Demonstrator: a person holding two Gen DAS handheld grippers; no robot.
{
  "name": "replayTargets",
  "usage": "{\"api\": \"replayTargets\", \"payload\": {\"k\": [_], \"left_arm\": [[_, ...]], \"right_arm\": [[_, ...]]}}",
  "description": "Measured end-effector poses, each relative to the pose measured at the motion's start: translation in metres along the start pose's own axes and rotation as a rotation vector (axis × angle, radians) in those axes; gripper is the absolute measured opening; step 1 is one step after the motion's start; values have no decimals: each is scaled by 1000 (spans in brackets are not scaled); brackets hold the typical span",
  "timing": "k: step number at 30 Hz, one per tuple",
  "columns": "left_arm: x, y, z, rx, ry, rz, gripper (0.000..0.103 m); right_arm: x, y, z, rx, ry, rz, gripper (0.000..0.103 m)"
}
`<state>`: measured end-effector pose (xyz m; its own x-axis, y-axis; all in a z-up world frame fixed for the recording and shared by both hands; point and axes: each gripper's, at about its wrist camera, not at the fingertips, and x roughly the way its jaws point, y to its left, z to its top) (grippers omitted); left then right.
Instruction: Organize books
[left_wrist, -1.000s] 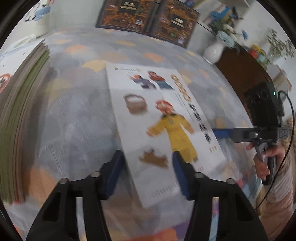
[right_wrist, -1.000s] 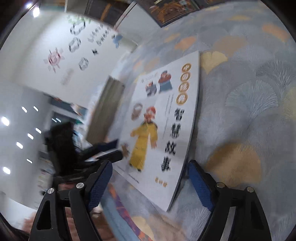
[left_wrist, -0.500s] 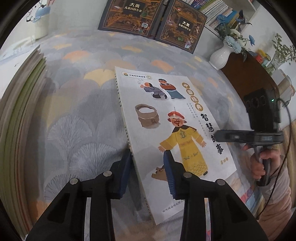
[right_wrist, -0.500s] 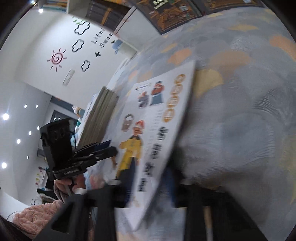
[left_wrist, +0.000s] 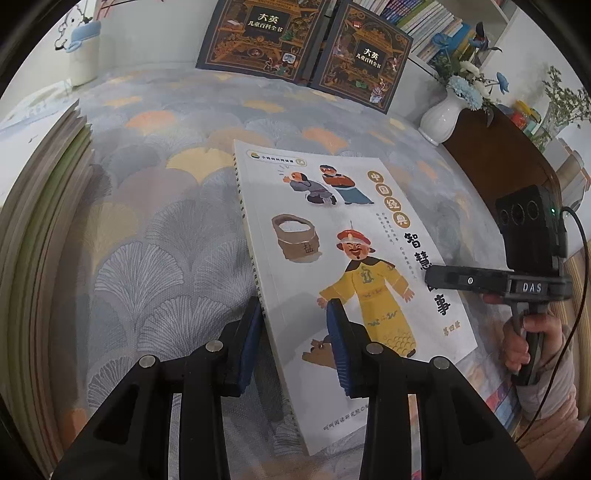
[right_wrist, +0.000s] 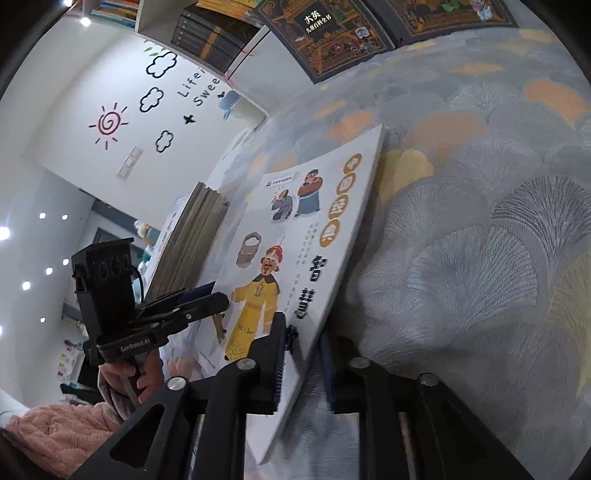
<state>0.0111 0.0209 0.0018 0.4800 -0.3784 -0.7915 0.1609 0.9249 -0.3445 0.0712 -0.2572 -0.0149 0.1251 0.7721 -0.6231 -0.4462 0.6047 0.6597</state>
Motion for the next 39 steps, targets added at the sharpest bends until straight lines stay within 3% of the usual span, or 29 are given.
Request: {"api": "replayTargets", "payload": {"k": [3,6,9,18,27,39], "left_arm": [[-4,2,-2,-14,-7,-37,34],[-7,7,-4,-46,2,-60,34],[-16,8,-5,-49,-21,-77,34],[-51,0,-2,-48,-83,-111,34],[-96,1,4,-1,-186,-85,34],[-165,41,31,49,-287,-36,34]], "right_arm": [[-3,24,-3,-78,-14,-71,19],[-9,35,-5,-87,-26,-43,19],[-12,50,-8,-134,-24,-86,19],[-27,86,-19,-194,-76,-104,19],[-37,137,-17,-284,-170,-106,19],[-18,224,6,-450,-230,-105,22]]}}
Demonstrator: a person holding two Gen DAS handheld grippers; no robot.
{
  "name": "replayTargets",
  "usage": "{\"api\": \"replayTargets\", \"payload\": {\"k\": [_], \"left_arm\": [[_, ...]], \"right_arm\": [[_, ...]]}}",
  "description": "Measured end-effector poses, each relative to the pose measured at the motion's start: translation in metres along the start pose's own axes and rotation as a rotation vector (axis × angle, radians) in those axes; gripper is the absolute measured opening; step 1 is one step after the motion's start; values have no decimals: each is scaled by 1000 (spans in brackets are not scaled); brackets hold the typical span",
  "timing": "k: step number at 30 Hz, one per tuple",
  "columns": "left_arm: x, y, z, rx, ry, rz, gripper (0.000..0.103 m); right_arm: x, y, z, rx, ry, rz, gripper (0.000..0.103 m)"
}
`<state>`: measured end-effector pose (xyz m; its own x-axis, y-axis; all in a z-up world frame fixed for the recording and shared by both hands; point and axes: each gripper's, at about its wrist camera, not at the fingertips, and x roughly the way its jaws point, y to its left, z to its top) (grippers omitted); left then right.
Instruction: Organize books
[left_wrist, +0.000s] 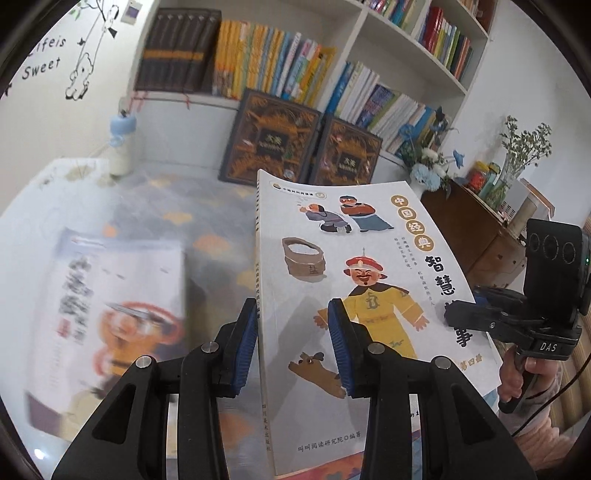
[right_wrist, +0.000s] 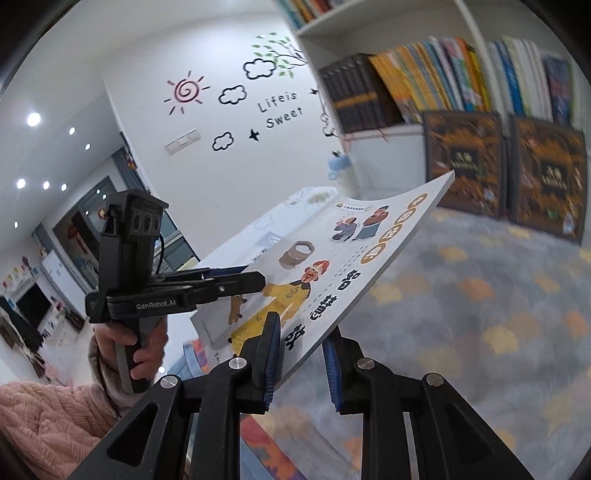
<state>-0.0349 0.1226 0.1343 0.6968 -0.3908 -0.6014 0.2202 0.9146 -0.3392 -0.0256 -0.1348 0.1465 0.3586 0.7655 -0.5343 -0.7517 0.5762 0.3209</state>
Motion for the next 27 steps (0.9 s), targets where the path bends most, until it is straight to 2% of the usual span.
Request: {"api": "replayTargets", "payload": {"k": [3,7,13,19,27], "left_arm": [[-19,21,7,-16,-31,27,34],[-38,51,8,-45,-60,95,34],[-55,97,0,-60,-61,171,36],[-50,135,-8,-107,-43,202,36],[-29,149,-23,-86,8,207,36]], "right_arm": [[19,20,11,-39,8,14,22],[59,42,25,-59,36,78,24],[117,60,34,-67,77,123,24],[165,68,36,-68,120,126,25],[209,54,20,-18,209,117,30]]}}
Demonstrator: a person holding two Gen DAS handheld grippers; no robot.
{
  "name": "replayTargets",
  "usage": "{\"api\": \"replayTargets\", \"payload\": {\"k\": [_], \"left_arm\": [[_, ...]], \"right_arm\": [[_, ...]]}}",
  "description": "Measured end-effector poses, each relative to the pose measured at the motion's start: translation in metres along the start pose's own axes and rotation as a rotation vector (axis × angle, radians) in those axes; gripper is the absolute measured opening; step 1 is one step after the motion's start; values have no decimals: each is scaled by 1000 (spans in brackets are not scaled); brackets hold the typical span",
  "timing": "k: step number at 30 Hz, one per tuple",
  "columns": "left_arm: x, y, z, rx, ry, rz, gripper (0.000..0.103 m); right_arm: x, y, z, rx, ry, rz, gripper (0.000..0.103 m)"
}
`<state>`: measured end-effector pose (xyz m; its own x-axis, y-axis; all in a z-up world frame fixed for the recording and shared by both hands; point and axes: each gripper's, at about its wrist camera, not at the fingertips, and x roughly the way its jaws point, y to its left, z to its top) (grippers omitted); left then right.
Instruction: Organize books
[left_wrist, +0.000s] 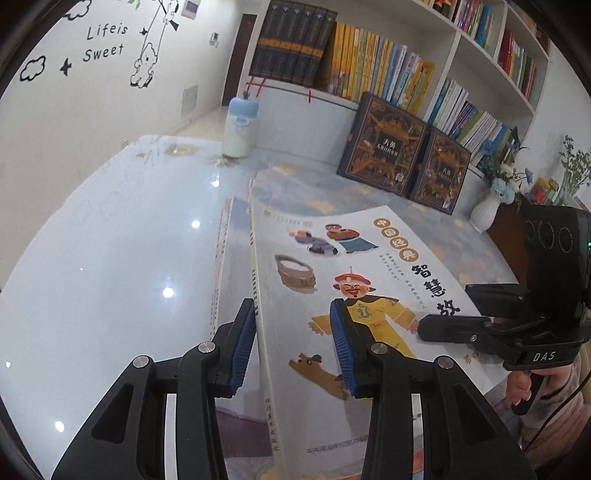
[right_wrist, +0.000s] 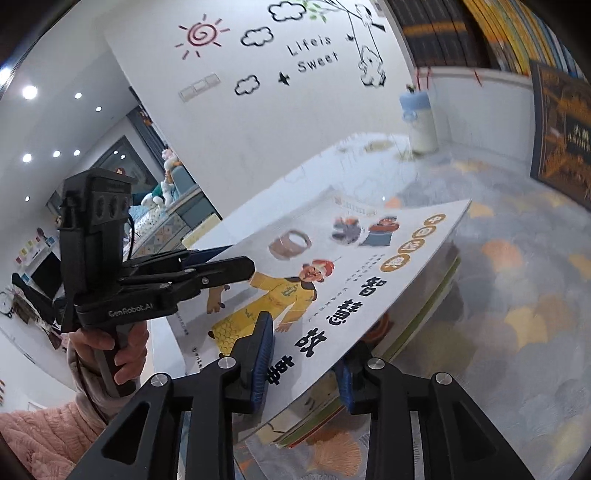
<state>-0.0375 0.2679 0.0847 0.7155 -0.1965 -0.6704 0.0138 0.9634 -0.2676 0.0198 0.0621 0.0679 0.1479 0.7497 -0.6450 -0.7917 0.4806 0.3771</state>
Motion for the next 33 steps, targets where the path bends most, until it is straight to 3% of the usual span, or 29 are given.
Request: {"api": "replayTargets", "payload": {"k": [11,18,21,22,23,24,26,28,30,33], "left_arm": [[3,23,-9,-85,-7,-9,36],[-14,11,-9,-48,-80,108,39],[-14,1,-8,-11,-64,74,41],[-12,-2,-9,-6,-49,64,41],[-8,-6,-11,5,-30,62,41],[-7,-8,-12,9,-26,67,41],[-9,-11,-13,-1,-40,85,44],[-15,-15,-12,-15,-53,120,57],[-23,-21,-10,-31,-86,170,93],[-37,-46,-9,-2,-133,192,101]], "right_arm": [[26,3,1,-29,60,2,32],[30,1,2,-15,73,8,34],[31,6,3,-22,84,18,49],[31,7,3,-21,89,34,69],[30,10,4,-15,93,60,98],[29,13,5,-2,104,68,103],[28,13,7,32,161,-23,103],[24,11,8,68,209,-39,103],[9,7,5,95,204,-28,103],[-24,6,-8,92,166,-122,103]]}}
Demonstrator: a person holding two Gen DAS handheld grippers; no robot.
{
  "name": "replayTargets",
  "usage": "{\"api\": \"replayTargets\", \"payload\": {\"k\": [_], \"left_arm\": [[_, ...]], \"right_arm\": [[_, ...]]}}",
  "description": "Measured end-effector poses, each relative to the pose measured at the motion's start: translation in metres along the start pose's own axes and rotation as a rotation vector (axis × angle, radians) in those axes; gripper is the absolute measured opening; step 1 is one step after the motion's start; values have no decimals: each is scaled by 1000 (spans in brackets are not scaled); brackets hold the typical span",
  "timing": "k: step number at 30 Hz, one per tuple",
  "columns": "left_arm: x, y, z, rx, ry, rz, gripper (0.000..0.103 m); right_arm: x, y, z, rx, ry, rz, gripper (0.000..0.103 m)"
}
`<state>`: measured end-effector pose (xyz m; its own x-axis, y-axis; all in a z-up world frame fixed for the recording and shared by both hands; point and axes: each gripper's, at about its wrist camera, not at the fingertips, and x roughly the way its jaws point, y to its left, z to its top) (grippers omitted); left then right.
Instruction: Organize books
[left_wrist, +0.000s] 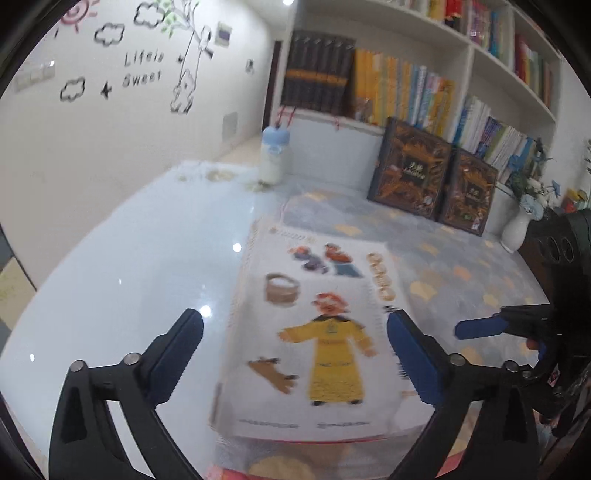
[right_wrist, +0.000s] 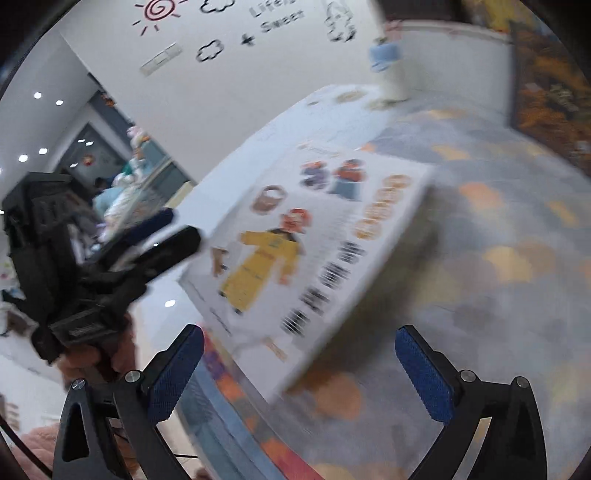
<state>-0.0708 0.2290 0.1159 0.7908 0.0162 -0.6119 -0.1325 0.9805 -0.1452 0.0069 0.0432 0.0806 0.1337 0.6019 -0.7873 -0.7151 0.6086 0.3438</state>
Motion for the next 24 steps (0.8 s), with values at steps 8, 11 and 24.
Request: {"api": "replayTargets", "payload": {"k": [8,11,24], "left_arm": [[-2,-92,-9,154,50,-47,102],[-1,-120,-16,159,60,-77,102],[22,-158,-44,120,180,-53,102]], "right_arm": [[-86,0,-50,-27,-152,-230,103],[-113,3,-72,-59,-220,-393,103],[-134,-44,-108,115,-285,-682,103]]}}
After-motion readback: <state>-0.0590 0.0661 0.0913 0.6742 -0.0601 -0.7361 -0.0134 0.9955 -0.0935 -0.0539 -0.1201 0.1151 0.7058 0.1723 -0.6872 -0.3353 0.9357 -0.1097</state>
